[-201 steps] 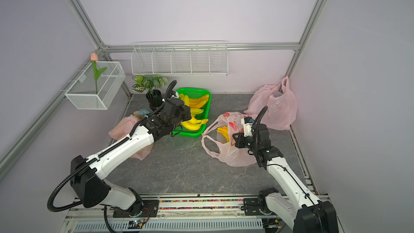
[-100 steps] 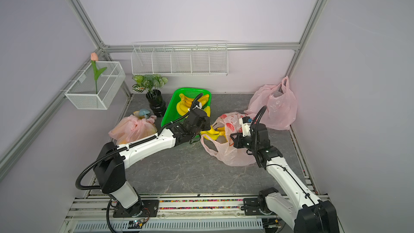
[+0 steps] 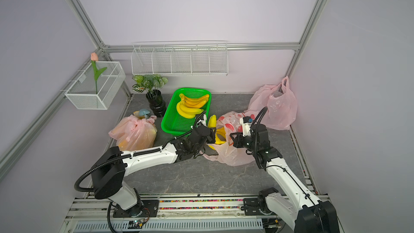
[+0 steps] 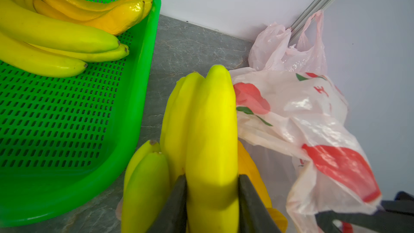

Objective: Place the banana into a plastic bag & tie a knot
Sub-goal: Place the banana into the plastic bag.

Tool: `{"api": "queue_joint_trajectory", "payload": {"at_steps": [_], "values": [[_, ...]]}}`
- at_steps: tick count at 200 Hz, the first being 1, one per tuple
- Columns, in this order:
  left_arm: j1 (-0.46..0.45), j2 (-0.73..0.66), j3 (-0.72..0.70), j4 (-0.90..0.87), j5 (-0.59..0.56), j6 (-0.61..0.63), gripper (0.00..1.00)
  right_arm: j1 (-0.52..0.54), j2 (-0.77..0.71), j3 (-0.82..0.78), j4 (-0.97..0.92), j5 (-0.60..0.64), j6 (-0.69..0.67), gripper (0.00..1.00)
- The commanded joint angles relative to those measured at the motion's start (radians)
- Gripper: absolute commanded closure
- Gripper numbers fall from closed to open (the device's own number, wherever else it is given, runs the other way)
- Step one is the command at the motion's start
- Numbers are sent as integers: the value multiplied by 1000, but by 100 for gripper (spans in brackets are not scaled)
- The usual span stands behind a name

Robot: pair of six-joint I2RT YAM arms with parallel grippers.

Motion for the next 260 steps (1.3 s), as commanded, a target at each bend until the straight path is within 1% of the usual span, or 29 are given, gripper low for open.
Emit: {"api": "queue_joint_trajectory", "payload": {"at_steps": [1,32,72,109,140,165,170,176,185,208,232,247,260], "values": [[-19,-27,-13,122,-40,-30,83,5,-19,-27,57,8,53,93],[-28,-38,-53,143,-42,-56,84,7,-24,-45,89,23,92,93],[-27,-28,-97,157,24,-92,84,7,-13,-54,136,26,130,94],[-51,-50,-140,194,56,-71,85,9,14,-48,177,26,158,93],[-66,-46,-147,201,100,-58,87,21,37,-30,185,23,156,93],[-98,-45,-130,173,85,-8,87,33,50,-27,188,22,149,93],[-98,-37,-118,155,87,-17,87,37,51,-26,187,21,146,93],[-98,-28,-103,122,56,-48,87,43,53,-22,184,18,138,93],[-89,-15,-86,99,30,-63,87,52,53,-21,182,14,123,93],[-52,9,-83,156,53,-46,87,81,51,-15,171,-5,92,93],[15,34,-101,273,143,-61,87,87,45,-22,164,-38,66,93],[29,45,-108,359,146,-6,87,86,55,-12,137,-76,38,93],[36,51,-105,397,140,33,87,84,61,-7,123,-94,27,93]]}}
